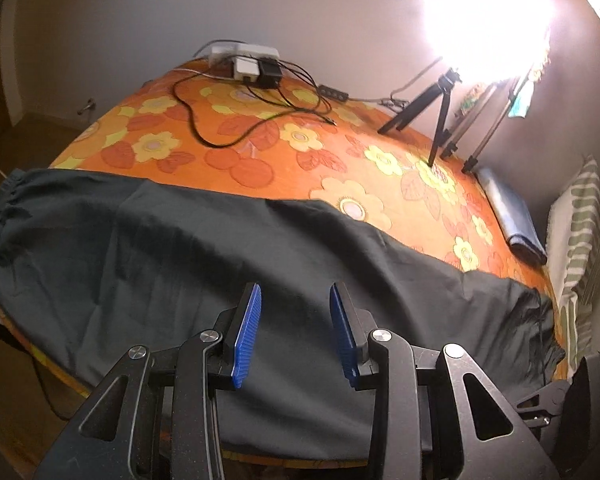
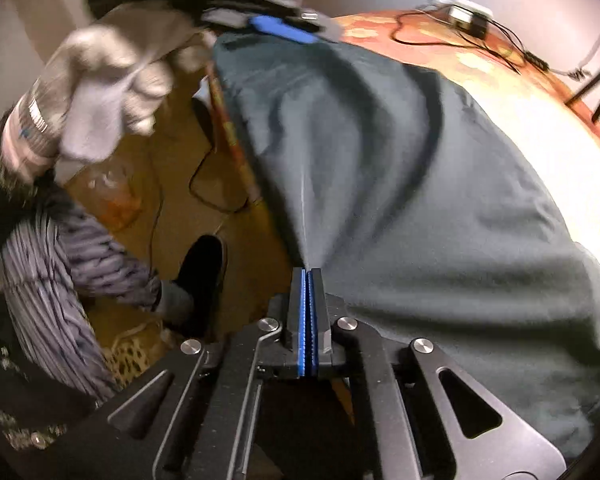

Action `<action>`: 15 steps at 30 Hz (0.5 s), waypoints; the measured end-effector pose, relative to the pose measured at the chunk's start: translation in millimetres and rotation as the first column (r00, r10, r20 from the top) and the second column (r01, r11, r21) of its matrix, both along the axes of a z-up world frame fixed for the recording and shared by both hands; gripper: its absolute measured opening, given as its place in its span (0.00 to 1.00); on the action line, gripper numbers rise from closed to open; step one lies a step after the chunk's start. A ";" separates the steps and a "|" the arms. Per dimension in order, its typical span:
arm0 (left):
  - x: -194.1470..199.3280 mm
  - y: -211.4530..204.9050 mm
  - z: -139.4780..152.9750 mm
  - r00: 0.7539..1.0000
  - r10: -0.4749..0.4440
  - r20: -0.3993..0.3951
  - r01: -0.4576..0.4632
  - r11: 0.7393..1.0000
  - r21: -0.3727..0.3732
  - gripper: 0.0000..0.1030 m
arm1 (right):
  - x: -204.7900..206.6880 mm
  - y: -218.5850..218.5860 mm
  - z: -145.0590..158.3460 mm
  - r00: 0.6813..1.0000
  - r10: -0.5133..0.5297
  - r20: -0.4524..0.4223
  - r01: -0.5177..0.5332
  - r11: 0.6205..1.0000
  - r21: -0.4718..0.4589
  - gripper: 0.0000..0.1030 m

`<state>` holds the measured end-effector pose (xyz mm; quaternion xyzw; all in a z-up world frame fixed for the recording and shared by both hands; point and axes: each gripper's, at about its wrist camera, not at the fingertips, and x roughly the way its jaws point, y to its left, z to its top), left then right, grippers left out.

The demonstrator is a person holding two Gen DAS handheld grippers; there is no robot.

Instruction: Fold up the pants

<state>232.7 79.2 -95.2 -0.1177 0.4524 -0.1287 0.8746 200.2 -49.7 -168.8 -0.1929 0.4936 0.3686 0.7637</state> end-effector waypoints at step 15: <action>-4.8 -95.6 -34.3 0.964 -0.250 -0.095 0.251 0.968 0.009 0.33 | 122.7 -150.1 64.5 0.933 -0.357 -0.039 0.359 0.928 0.103 0.43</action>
